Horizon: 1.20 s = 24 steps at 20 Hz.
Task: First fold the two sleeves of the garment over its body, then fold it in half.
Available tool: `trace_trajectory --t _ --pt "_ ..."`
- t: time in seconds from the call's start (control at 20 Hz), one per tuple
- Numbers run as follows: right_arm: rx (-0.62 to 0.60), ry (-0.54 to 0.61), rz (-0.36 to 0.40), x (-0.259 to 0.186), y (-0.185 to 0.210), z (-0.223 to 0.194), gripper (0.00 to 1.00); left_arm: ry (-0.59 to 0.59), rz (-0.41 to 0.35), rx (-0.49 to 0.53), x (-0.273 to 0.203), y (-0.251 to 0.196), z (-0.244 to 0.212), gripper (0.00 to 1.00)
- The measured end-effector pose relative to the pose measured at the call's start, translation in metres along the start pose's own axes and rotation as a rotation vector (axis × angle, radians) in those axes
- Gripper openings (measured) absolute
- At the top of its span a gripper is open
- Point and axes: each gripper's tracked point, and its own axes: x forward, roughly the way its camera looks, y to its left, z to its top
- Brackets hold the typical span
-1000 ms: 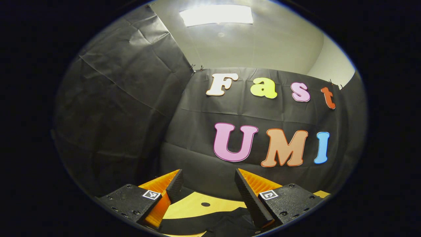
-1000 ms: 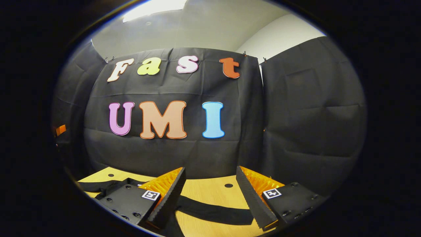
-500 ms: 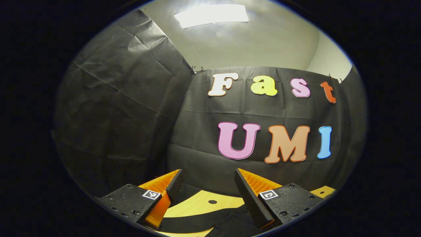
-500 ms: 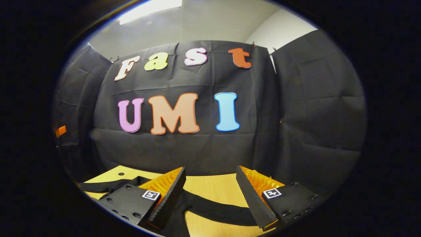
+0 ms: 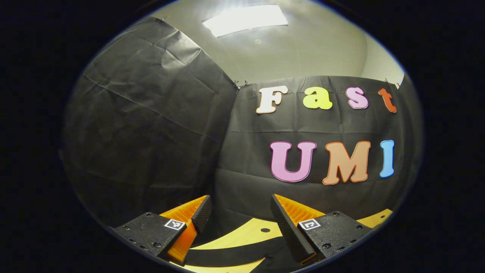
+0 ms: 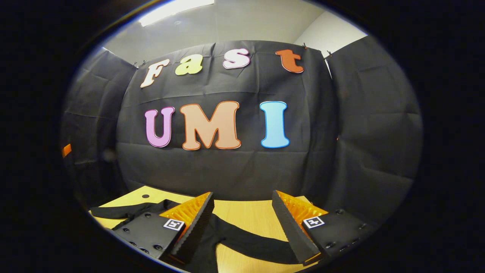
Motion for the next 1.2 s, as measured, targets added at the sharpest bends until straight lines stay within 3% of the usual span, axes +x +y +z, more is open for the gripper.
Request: trace_trajectory --t 0.4,0.75,0.9,1.2 --pt "-0.042 -0.055 -0.057 -0.031 -0.01 0.007 0.98 0.047 -0.04 -0.033 0.001 -0.013 -0.016 0.93" --pt "-0.123 -0.041 -0.173 -0.059 -0.068 -0.006 0.98 0.033 -0.121 -0.073 0.018 -0.05 -0.016 0.92" --pt "-0.079 0.078 -0.232 -0.051 -0.111 -0.056 0.99 0.046 -0.123 -0.054 0.015 -0.052 -0.02 0.92" --pt "-0.027 0.392 -0.262 0.001 -0.173 -0.199 1.0 0.046 -0.1 0.024 0.007 -0.043 -0.013 0.92"
